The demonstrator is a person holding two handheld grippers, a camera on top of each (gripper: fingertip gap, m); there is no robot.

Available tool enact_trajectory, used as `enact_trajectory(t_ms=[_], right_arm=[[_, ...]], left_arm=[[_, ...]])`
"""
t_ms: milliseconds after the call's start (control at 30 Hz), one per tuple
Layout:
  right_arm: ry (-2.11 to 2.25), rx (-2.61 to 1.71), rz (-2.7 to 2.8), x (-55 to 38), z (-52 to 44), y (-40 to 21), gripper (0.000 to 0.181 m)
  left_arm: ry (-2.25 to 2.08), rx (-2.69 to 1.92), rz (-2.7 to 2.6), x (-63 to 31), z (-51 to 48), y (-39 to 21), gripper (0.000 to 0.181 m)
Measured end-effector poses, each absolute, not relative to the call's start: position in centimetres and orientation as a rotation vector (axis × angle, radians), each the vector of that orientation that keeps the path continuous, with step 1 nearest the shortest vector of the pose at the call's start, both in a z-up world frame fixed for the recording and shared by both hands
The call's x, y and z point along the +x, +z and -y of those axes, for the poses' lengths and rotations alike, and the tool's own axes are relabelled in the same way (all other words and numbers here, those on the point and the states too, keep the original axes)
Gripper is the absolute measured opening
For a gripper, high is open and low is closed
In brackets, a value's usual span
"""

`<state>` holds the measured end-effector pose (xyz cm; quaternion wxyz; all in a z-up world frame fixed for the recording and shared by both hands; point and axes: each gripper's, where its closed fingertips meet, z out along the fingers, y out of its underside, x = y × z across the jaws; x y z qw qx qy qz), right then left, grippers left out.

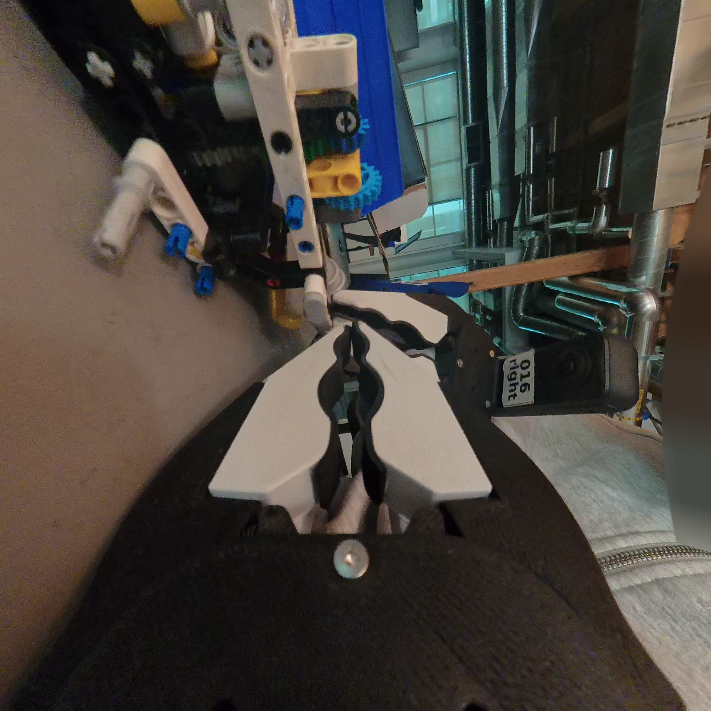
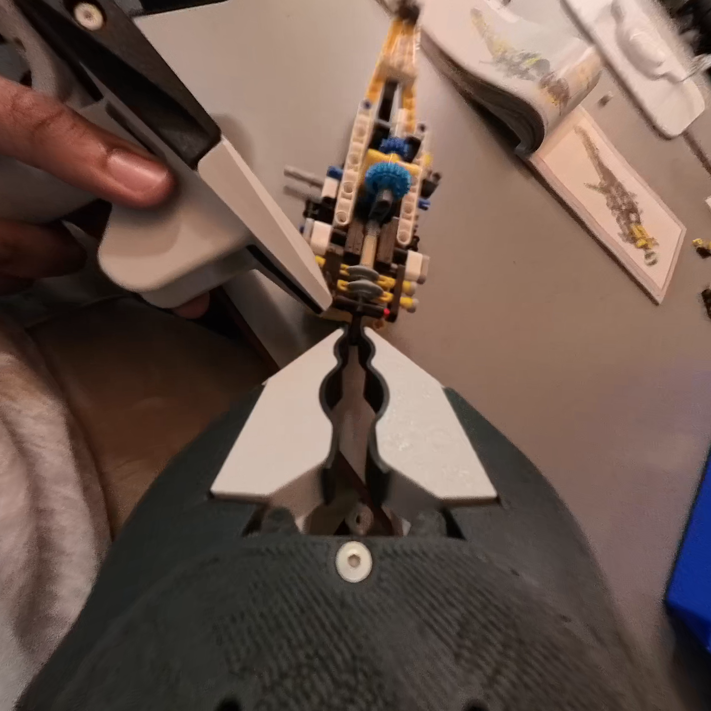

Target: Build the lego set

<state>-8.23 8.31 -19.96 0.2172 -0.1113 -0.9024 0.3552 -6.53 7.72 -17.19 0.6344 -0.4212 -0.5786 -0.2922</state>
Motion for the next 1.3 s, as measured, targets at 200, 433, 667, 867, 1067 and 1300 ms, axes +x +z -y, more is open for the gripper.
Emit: enact_trajectory(t_ms=[200, 433, 667, 867, 1067, 1300], right_arm=[[1.121, -0.345, 2.480, -8.1, -8.1, -18.8, 0.023], [1.273, -0.450, 2.571, -8.5, -8.5, -19.2, 0.045], [1.076, -0.139, 2.627, -8.8, -8.7, -20.4, 0.043], [1.044, -0.067, 2.676, -9.3, -8.7, -19.9, 0.033], [1.029, -0.056, 2.766, -9.0, -8.4, -19.9, 0.027], [1.011, -0.057, 2.786, -9.1, -8.1, -19.9, 0.025]], left_arm=[[-0.667, -0.941, 1.322, -6.0, -8.0, -16.9, 0.000], [-0.657, -0.931, 1.327, -6.0, -7.8, -17.0, 0.000], [-0.659, -0.959, 1.328, -6.2, -8.2, -17.2, 0.000], [-0.652, -0.979, 1.330, -6.6, -8.3, -17.5, 0.000], [-0.648, -1.007, 1.332, -6.7, -8.4, -17.8, 0.000], [-0.660, -1.012, 1.319, -6.8, -8.5, -17.7, 0.000]])
